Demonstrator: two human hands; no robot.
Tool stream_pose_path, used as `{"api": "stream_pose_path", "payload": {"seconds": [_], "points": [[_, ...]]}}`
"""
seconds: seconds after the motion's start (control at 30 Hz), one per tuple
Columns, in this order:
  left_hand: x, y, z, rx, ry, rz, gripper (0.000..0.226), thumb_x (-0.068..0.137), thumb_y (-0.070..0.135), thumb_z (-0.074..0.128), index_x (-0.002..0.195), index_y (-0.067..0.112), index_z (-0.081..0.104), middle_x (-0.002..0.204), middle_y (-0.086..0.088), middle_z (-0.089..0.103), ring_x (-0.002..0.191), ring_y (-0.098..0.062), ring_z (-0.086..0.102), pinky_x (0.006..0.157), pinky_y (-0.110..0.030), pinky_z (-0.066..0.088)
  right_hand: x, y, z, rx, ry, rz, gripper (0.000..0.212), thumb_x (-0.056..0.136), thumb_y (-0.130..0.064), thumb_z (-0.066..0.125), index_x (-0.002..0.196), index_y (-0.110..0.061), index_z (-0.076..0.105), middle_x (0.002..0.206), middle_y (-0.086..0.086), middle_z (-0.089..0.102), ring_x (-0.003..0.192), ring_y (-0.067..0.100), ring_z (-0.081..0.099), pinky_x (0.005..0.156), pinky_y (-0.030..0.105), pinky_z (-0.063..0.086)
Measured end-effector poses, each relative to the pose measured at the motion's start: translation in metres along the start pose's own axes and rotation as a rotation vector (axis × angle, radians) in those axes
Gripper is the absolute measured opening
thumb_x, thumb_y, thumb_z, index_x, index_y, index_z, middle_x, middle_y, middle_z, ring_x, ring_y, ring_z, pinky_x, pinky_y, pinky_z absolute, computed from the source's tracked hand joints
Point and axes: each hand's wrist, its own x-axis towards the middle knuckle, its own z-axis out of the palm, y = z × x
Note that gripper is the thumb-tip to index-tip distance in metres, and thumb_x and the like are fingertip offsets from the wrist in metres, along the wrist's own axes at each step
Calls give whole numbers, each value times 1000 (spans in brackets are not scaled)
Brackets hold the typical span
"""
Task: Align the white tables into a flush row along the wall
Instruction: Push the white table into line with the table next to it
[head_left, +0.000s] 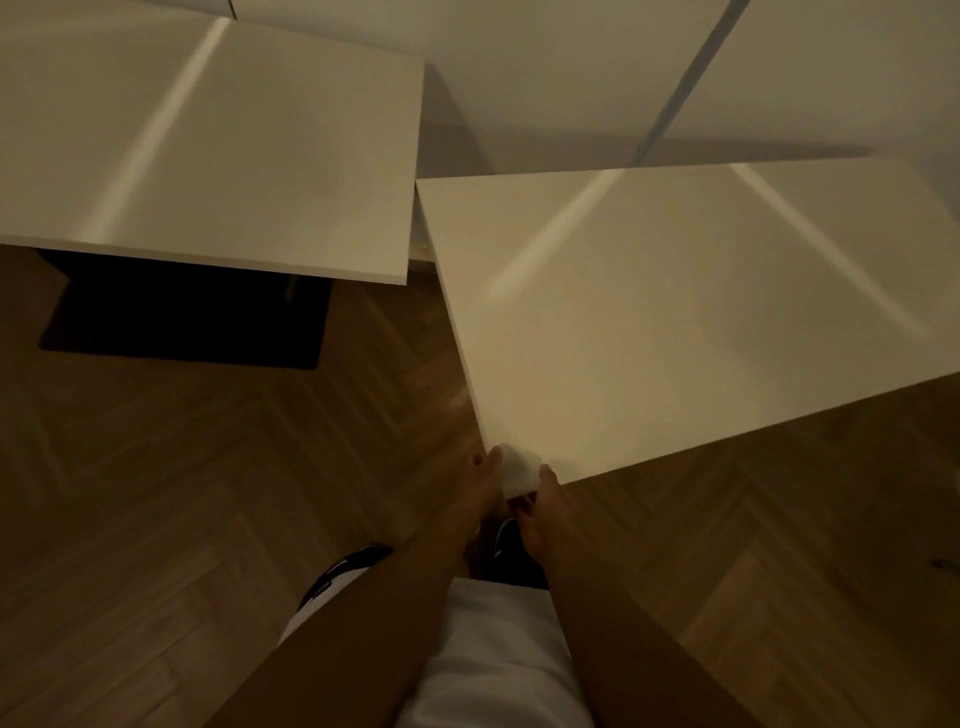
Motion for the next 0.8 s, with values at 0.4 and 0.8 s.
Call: {"api": "stream_pose_path", "payload": {"seconds": [0.4, 0.8], "points": [[14, -18, 5, -42, 97, 115, 40, 99, 39, 62, 117, 3, 67, 110, -9, 69, 84, -12, 62, 54, -16, 46, 12, 2, -4, -4, 20, -59, 43, 103, -32, 53, 135, -4, 52, 126, 20, 62, 106, 38, 65, 92, 56, 56], [28, -12, -4, -166, 94, 95, 30, 97, 29, 68, 114, 4, 70, 103, -4, 71, 86, -10, 65, 59, -16, 53, 8, 5, 10, 89, 6, -115, 37, 103, -29, 53, 135, -9, 53, 126, 17, 63, 109, 35, 64, 95, 56, 54]]}}
